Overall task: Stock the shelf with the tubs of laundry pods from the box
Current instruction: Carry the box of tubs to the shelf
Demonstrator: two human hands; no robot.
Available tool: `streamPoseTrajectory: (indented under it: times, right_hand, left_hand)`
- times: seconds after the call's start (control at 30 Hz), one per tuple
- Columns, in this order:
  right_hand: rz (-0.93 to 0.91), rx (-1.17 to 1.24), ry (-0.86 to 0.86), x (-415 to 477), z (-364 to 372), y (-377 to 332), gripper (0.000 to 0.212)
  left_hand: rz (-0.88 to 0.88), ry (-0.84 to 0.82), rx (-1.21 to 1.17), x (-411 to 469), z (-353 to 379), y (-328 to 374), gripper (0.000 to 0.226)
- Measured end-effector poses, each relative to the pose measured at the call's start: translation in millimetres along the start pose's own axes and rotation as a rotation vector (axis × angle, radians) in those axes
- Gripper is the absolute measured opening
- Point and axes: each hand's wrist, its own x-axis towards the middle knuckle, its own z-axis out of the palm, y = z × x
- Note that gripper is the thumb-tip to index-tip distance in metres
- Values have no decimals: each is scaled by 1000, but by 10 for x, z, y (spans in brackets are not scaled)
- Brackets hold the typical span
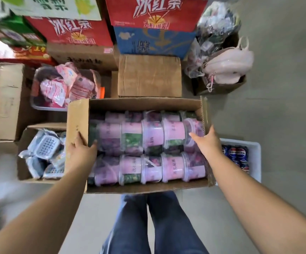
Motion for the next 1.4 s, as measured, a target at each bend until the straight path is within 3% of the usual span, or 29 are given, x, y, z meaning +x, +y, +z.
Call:
streamPoseTrajectory:
  times: [0.23, 0.33, 0.43, 0.53, 0.73, 0.97, 1.1, 1.23, 1.4]
  right_hand:
    - [-3, -332, 98, 51, -158, 8, 43]
    - [2, -366, 136, 110, -292, 64, 31]
    - [22, -347, 153, 153, -460, 155, 26]
    - [65, -240, 113, 182, -584, 234, 31]
    - [81, -187, 65, 140, -609, 525, 35]
    - [58, -180, 98, 96, -592, 662, 29]
    - [78, -162, 124, 27, -640, 705, 37]
    - [88, -78, 165, -180, -885, 714, 24]
    - [153, 8, 243, -730, -1196, 1074, 48]
  left_hand:
    - [27, 19, 158, -12, -262, -14, 54]
    - [96, 42, 277, -31, -544, -40, 35]
    - [80, 68, 321, 19, -777, -128, 31]
    - [15, 60, 277, 77, -904, -202, 38]
    - [-123, 91, -85, -62, -942, -413, 41]
    - [-13, 56, 239, -106, -935, -432, 48]
    - [60, 51, 290, -109, -1002, -460, 45]
    - [135, 45, 275, -101, -1134, -314, 40]
    - [293, 22, 310, -211, -1198, -62, 37]
